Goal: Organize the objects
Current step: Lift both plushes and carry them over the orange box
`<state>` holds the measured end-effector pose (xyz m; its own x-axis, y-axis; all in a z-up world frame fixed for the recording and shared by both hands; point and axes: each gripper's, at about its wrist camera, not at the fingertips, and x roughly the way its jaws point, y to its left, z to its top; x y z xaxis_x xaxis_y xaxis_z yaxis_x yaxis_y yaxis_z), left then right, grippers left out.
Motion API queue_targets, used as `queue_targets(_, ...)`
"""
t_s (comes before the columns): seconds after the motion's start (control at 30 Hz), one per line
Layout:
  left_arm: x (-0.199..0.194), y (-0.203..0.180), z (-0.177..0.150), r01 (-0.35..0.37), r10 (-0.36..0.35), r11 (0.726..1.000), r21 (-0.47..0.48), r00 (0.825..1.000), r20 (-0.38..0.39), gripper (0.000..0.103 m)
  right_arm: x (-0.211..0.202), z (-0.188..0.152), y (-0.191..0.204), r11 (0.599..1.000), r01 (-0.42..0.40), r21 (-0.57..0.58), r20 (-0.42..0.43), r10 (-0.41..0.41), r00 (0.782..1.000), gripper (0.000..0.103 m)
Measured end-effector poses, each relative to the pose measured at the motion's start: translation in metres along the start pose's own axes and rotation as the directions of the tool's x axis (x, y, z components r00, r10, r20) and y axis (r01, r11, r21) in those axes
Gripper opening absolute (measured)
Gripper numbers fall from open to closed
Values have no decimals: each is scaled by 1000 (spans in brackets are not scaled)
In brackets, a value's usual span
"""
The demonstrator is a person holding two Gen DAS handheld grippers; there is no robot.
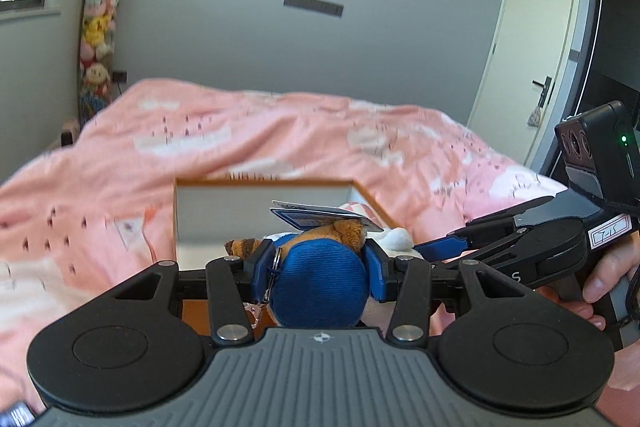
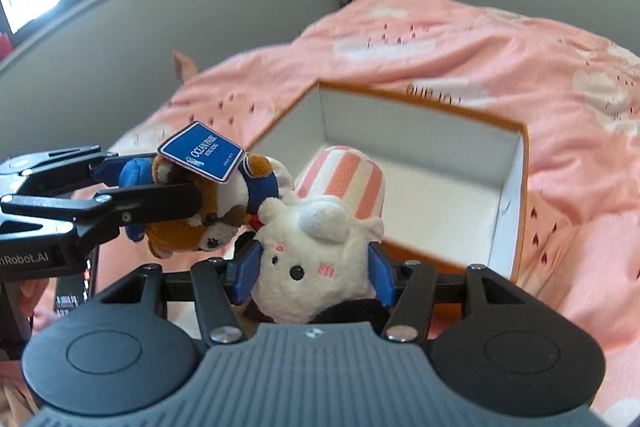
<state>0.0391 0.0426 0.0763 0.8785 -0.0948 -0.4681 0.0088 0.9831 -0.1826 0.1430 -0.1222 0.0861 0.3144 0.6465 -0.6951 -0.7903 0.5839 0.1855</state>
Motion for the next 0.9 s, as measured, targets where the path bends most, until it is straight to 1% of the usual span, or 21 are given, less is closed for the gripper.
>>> queue_targets(0.17, 17, 2, 22, -35, 33, 999, 30, 997, 63, 53, -7, 28, -10, 1000, 12, 11, 73, -13, 997, 59)
queue_targets(0.23, 27, 4, 25, -57, 54, 998, 36, 996, 77, 53, -4, 38, -17, 999, 16, 28, 95, -19, 995, 59)
queue_targets(0.33, 45, 7, 27, -62, 57, 996, 57, 995, 85, 52, 4, 46, -25, 997, 35, 65, 114, -43, 993, 59)
queue_targets(0.4, 56, 11, 28, -78, 73, 995, 61, 994, 83, 49, 13, 49, -33, 995, 47, 90, 110, -57, 992, 59)
queue_targets(0.43, 62, 12, 27, -89, 83, 994, 68, 993, 84, 40, 20, 48, -36, 994, 51, 101, 105, -62, 993, 59)
queue_targets(0.53, 76, 19, 25, -104, 97, 991, 88, 992, 81, 36, 44, 50, -47, 989, 63, 134, 69, -72, 995, 58)
queue_targets(0.6, 89, 27, 23, -92, 89, 993, 73, 995, 48, 34, 63, 51, -55, 985, 59, 162, 41, -67, 997, 54)
queue_targets(0.7, 104, 40, 14, -82, 83, 995, 62, 996, -17, 24, 93, 49, -67, 977, 47, 206, -21, -43, 999, 53)
queue_targets(0.73, 108, 45, 12, -77, 79, 996, 50, 996, -35, 1, 101, 47, -70, 974, 39, 221, -44, -30, 999, 53)
queue_targets(0.77, 111, 48, 10, -72, 74, 997, 40, 996, -49, 3, 108, 46, -73, 971, 35, 237, -64, -21, 998, 53)
queue_targets(0.8, 113, 52, 8, -73, 75, 997, 31, 996, -58, 1, 115, 43, -76, 968, 33, 250, -82, -13, 997, 53)
queue_targets(0.9, 123, 59, 2, -86, 89, 996, 25, 990, -109, 1, 131, 38, -81, 960, 24, 280, -118, 10, 993, 53)
